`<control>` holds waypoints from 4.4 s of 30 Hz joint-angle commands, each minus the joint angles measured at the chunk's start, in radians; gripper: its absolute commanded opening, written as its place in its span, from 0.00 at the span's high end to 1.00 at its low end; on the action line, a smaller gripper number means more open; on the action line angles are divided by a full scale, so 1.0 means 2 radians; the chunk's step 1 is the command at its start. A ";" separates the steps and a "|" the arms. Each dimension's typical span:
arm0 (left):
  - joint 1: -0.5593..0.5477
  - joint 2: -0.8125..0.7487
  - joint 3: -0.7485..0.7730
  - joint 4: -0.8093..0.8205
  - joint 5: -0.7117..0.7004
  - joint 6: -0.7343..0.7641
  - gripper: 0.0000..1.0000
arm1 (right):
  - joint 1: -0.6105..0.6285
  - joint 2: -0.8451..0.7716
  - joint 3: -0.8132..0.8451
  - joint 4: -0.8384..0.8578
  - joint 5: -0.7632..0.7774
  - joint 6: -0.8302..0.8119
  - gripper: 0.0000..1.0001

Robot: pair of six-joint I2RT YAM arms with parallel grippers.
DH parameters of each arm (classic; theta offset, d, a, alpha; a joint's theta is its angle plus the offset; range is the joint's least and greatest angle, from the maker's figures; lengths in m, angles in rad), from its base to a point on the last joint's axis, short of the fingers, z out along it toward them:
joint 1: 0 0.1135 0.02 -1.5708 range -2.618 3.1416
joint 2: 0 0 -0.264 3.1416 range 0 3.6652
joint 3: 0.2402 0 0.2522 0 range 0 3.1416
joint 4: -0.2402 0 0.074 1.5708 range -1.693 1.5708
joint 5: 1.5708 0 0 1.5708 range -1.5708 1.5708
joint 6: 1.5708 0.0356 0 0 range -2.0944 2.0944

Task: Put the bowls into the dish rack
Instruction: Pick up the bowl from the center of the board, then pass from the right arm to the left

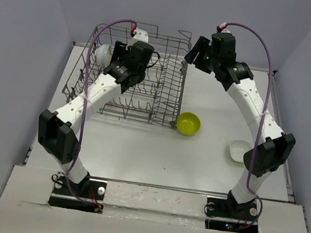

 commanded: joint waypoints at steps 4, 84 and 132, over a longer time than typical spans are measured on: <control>-0.003 -0.091 -0.061 0.103 0.041 -0.055 0.23 | -0.003 -0.105 -0.009 -0.040 0.095 -0.011 0.36; -0.012 -0.219 -0.181 0.186 0.203 -0.150 0.01 | -0.003 -0.093 -0.479 0.145 0.087 0.039 0.73; -0.067 -0.140 -0.027 0.144 0.316 -0.213 0.01 | 0.008 -0.185 -0.135 0.019 0.127 -0.012 0.99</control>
